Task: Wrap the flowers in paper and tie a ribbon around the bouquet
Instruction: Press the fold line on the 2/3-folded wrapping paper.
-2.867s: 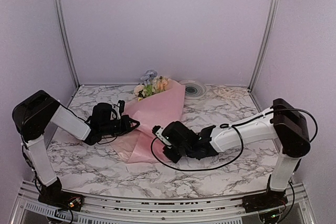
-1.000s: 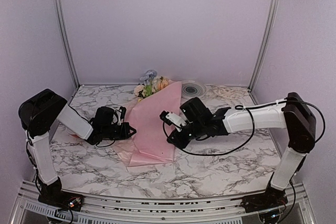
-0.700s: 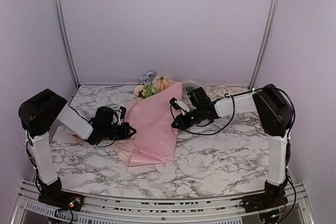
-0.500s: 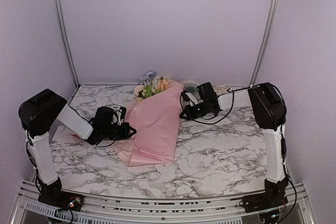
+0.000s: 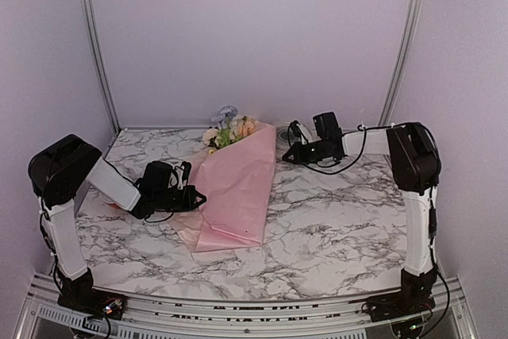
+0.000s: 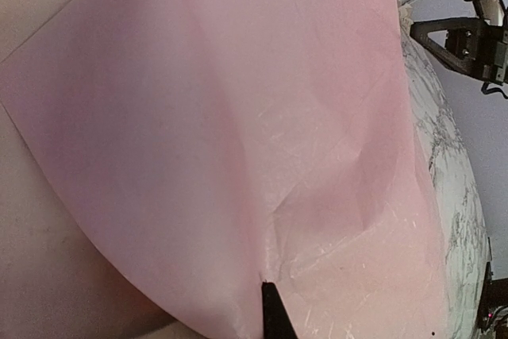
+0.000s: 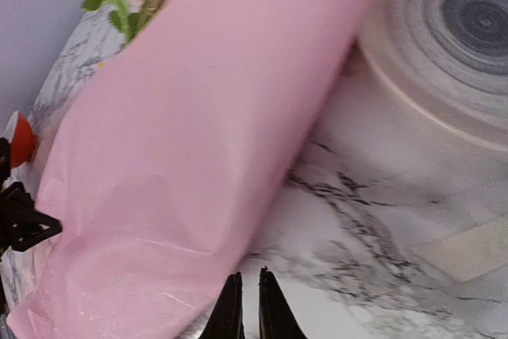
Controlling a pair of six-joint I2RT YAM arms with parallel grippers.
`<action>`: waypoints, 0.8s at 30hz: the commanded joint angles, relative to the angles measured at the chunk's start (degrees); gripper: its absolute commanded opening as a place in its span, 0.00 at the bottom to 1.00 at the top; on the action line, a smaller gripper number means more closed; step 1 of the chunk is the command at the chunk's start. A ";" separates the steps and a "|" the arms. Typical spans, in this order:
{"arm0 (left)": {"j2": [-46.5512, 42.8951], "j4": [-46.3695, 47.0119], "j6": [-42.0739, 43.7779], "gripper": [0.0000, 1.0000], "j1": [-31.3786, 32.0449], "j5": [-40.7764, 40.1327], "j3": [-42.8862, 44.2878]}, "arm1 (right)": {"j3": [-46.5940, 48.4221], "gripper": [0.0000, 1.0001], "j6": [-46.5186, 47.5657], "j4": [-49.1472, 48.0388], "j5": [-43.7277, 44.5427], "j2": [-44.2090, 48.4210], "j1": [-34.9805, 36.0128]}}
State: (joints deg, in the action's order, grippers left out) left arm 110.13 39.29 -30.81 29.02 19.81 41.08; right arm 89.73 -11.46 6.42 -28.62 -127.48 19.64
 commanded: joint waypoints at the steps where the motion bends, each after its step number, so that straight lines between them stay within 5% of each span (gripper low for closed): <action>1: 0.75 -2.79 0.47 0.00 -0.31 0.75 0.49 | -1.92 0.09 -3.43 -12.64 -12.23 2.53 6.29; 10: 0.20 -3.74 0.66 0.00 -0.23 0.50 0.67 | 7.88 0.09 -27.45 -23.37 -10.61 -14.14 4.08; 19: 1.85 -4.98 1.79 0.00 -0.30 1.26 2.04 | 16.99 0.09 -40.45 -31.43 -4.04 -23.33 -0.34; 24: 1.73 -6.00 2.56 0.00 -0.35 0.79 2.82 | 23.55 0.09 -41.48 -25.39 2.43 -26.95 -0.81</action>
State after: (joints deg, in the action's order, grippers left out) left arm 110.83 37.36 -29.91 28.93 20.58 43.03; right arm 108.12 -49.45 -22.48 -33.30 -150.65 18.81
